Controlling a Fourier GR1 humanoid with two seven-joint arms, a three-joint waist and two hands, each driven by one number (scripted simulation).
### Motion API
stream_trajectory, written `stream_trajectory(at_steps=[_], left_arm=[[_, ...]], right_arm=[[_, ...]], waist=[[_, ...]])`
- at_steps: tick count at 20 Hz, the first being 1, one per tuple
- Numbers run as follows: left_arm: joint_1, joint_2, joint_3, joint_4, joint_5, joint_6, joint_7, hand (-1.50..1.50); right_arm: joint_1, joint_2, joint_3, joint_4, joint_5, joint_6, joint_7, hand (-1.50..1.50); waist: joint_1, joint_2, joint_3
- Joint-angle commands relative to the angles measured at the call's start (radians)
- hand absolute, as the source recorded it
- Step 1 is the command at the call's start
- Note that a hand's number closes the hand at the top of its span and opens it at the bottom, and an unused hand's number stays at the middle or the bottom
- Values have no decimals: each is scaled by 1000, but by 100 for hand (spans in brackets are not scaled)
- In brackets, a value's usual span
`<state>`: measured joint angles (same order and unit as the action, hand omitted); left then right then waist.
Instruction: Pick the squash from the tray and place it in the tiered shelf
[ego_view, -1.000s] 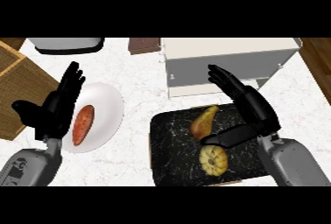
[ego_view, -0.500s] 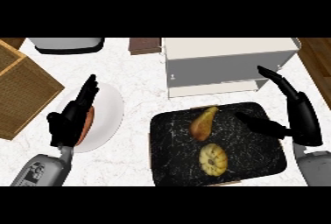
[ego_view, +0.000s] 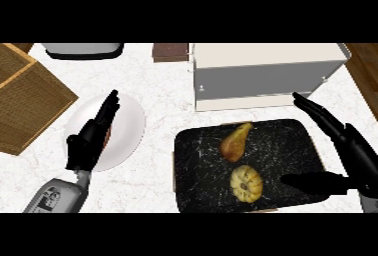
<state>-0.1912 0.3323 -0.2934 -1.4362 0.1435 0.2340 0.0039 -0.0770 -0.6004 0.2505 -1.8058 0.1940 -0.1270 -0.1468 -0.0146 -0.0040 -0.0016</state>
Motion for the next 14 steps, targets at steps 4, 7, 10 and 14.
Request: stream_trajectory(at_steps=[4,7,10,14], left_arm=[[22,-15,16,5,-9,-17,-28,0],[-7,-21,17,14,-18,-7,-7,0],[16,-16,11,0,-25,-12,-13,0],[-47,-30,20,39,-29,-18,2,0]], right_arm=[[-3,-72,116,-305,185,104,381,-150],[-6,-125,191,-390,275,192,540,-150],[-30,-146,289,-412,370,290,655,-150],[-92,-161,388,-477,473,441,856,-150]], waist=[[9,-1,0],[7,-3,-2],[16,-2,-2],[10,-1,-2]])
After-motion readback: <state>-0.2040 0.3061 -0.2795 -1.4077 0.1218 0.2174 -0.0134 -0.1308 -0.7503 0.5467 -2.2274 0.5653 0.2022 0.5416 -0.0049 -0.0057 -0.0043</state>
